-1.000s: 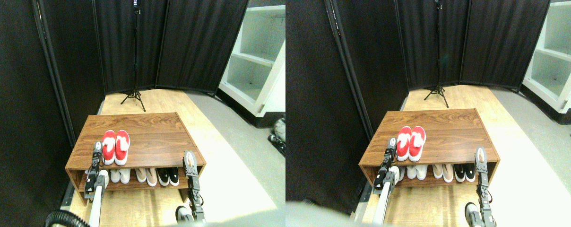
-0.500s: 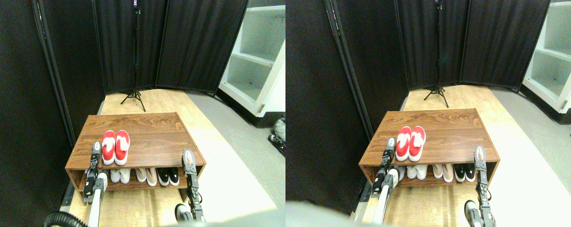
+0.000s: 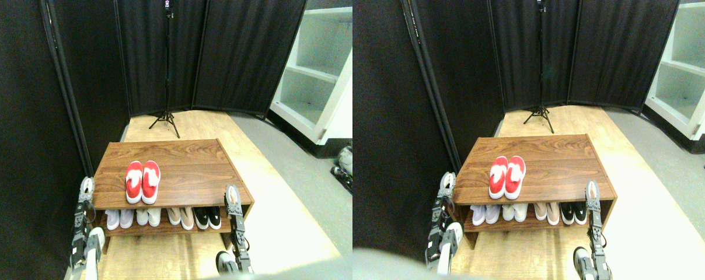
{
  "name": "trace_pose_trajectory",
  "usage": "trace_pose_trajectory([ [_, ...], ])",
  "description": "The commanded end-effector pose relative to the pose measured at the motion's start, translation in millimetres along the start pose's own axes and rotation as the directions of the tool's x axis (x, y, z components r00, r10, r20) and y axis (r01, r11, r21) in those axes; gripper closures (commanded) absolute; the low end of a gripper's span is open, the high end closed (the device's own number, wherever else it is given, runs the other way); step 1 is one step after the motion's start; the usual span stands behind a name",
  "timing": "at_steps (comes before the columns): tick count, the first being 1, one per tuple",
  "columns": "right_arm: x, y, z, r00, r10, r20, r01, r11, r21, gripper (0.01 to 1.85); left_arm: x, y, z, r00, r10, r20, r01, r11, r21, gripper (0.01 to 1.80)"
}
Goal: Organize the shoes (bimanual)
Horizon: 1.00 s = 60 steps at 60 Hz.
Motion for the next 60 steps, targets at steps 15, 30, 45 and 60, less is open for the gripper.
trace_pose_trajectory([
  [15,2.4,10,-4,0.999,0.040,-0.002,-0.040,0.999,-0.005,1.85,-40.1,-15.0,3.1,0.999,0.003,-0.045,-0.003,1.000,-0.008,1.80],
  [30,-0.3,12,-4,0.999,0.039,0.014,-0.039,0.999,-0.019,1.85,-69.7,-25.8,-19.3,0.992,0.057,-0.115,-0.077,0.981,-0.179,1.80],
  [45,-2.9,13,-3,0.999,0.043,0.006,-0.043,0.999,0.000,1.85,-84.4,-38.9,-26.8,0.992,0.052,-0.119,-0.075,0.977,-0.198,1.80],
  [60,-6.8,14,-1,0.999,0.031,-0.006,-0.031,0.999,0.024,1.85,-84.5,-37.0,-26.8,0.992,0.056,-0.115,-0.078,0.978,-0.196,1.80],
])
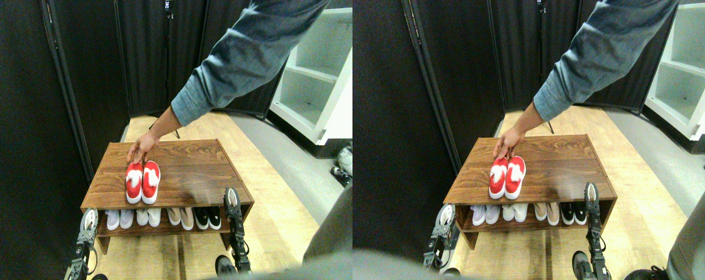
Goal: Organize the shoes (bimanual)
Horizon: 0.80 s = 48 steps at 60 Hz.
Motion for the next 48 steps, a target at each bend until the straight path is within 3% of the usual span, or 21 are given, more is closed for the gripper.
trace_pose_trajectory([
  [1,-0.1,13,2,0.999,0.047,-0.018,-0.047,0.998,0.046,1.85,1.7,-7.7,1.6,0.999,-0.050,0.015,0.049,0.999,0.010,1.80],
  [19,-8.6,12,10,0.997,0.057,-0.054,-0.059,0.998,-0.038,1.84,3.7,-5.5,-1.2,0.999,-0.047,0.019,0.047,0.999,0.010,1.80],
  [26,-14.1,11,13,0.996,0.045,-0.083,-0.047,0.999,-0.023,1.84,5.5,-5.0,-1.5,0.998,-0.054,0.010,0.054,0.999,0.009,1.80],
  [27,-16.3,12,15,0.996,0.015,-0.088,-0.017,1.000,-0.014,1.83,6.2,-4.9,-1.3,0.999,-0.053,0.008,0.053,0.999,-0.001,1.80],
  [48,-23.1,20,21,0.992,-0.020,-0.126,0.014,0.998,-0.053,1.80,9.9,-5.3,-1.9,0.998,-0.065,0.024,0.065,0.998,-0.025,1.80],
])
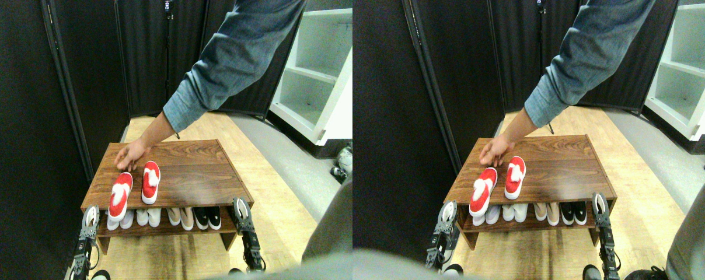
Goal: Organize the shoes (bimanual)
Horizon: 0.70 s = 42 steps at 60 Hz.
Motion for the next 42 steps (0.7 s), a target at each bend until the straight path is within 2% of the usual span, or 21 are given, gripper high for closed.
trace_pose_trajectory([
  [1,-0.9,11,1,0.999,0.032,-0.009,-0.032,0.999,-0.019,1.81,1.8,-6.2,-0.6,0.999,-0.049,0.008,0.049,0.999,-0.009,1.80],
  [9,-0.5,9,-1,0.999,0.025,-0.021,-0.026,1.000,-0.013,1.83,-1.5,-7.9,-1.5,0.998,-0.052,0.019,0.052,0.999,-0.009,1.80],
  [17,0.0,9,-2,1.000,0.004,-0.020,-0.004,1.000,-0.002,1.81,-7.7,-11.7,-4.0,0.997,-0.041,0.058,0.045,0.997,-0.057,1.80],
  [23,0.9,11,-4,1.000,-0.017,-0.023,0.017,1.000,0.006,1.80,-15.3,-10.9,-12.3,0.998,-0.035,0.043,0.039,0.994,-0.106,1.79],
  [26,1.1,11,-5,1.000,-0.015,-0.027,0.015,1.000,-0.020,1.79,-19.9,-11.5,-16.2,0.999,0.003,0.046,0.002,0.992,-0.124,1.49],
  [28,1.7,11,-5,0.999,-0.019,-0.026,0.018,1.000,-0.025,1.78,-23.7,-12.5,-20.7,0.999,0.020,0.044,-0.014,0.989,-0.144,1.19],
  [30,2.1,11,-6,1.000,-0.019,-0.023,0.018,1.000,-0.022,1.78,-26.6,-13.8,-24.1,0.999,0.035,0.036,-0.029,0.989,-0.147,1.01],
  [32,2.1,11,-6,1.000,-0.020,-0.023,0.019,1.000,-0.018,1.78,-27.8,-14.8,-25.4,0.999,0.039,0.031,-0.034,0.988,-0.148,0.98],
  [33,2.3,11,-7,1.000,-0.018,-0.022,0.017,1.000,-0.006,1.80,-32.2,-18.7,-29.3,0.998,0.060,0.002,-0.059,0.985,-0.161,0.78],
  [34,2.3,11,-7,1.000,-0.018,-0.022,0.017,1.000,-0.006,1.80,-32.2,-18.7,-29.3,0.998,0.060,0.002,-0.059,0.985,-0.161,0.78],
  [35,2.5,10,-7,1.000,-0.012,-0.023,0.012,1.000,-0.001,1.79,-36.2,-22.2,-32.5,0.997,0.074,-0.004,-0.074,0.983,-0.167,0.68],
  [42,2.6,10,-8,1.000,-0.013,-0.019,0.013,1.000,-0.005,1.81,-43.5,-27.2,-38.7,0.995,0.086,-0.043,-0.092,0.981,-0.168,0.54],
])
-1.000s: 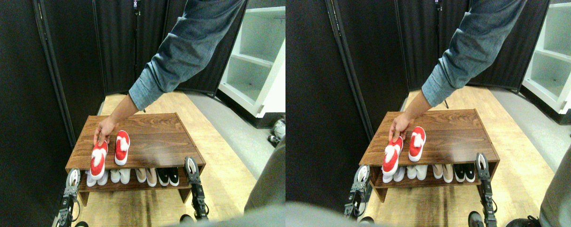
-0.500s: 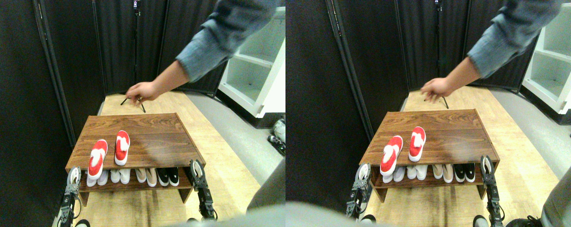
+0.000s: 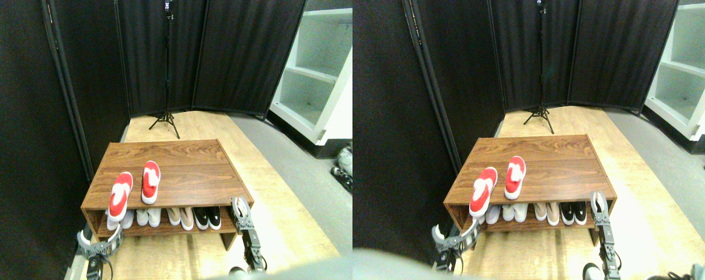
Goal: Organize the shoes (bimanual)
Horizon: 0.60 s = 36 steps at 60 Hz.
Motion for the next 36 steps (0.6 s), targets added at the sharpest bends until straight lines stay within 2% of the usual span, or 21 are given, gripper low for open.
trace_pose_trajectory([
  [1,1.3,7,0,0.999,0.036,0.014,-0.036,0.999,-0.011,1.81,-4.5,-14.0,-6.4,0.997,-0.058,-0.048,0.058,0.998,-0.003,0.50],
  [7,1.2,7,-1,0.999,0.037,0.019,-0.036,0.999,-0.027,1.80,-2.7,-11.8,-9.1,0.997,-0.045,-0.061,0.046,0.999,0.006,0.42],
  [11,1.0,7,-2,0.999,0.041,0.013,-0.041,0.999,0.011,1.80,3.0,-8.6,-11.2,0.997,-0.029,-0.072,0.030,0.999,0.012,0.35],
  [18,0.6,6,-1,0.999,0.038,0.013,-0.038,0.999,-0.001,1.79,11.7,-5.2,-12.0,0.994,-0.005,-0.106,0.008,1.000,0.023,0.32],
  [25,-0.3,7,0,1.000,0.020,0.006,-0.020,1.000,-0.004,1.80,21.3,-3.0,-13.5,0.996,-0.001,-0.088,0.003,1.000,0.025,0.30],
  [27,-0.6,8,0,1.000,0.009,-0.014,-0.008,0.999,0.041,1.81,26.3,-2.2,-14.2,0.997,0.001,-0.082,0.001,1.000,0.029,0.30],
  [33,-1.4,8,0,1.000,-0.017,-0.025,0.019,0.997,0.073,1.79,37.8,0.7,-16.9,0.996,0.002,-0.091,-0.001,1.000,0.015,0.24],
  [36,-1.5,8,0,0.999,-0.006,-0.041,0.009,0.997,0.083,1.79,43.2,2.7,-19.2,0.996,0.007,-0.093,-0.007,1.000,0.006,0.24],
])
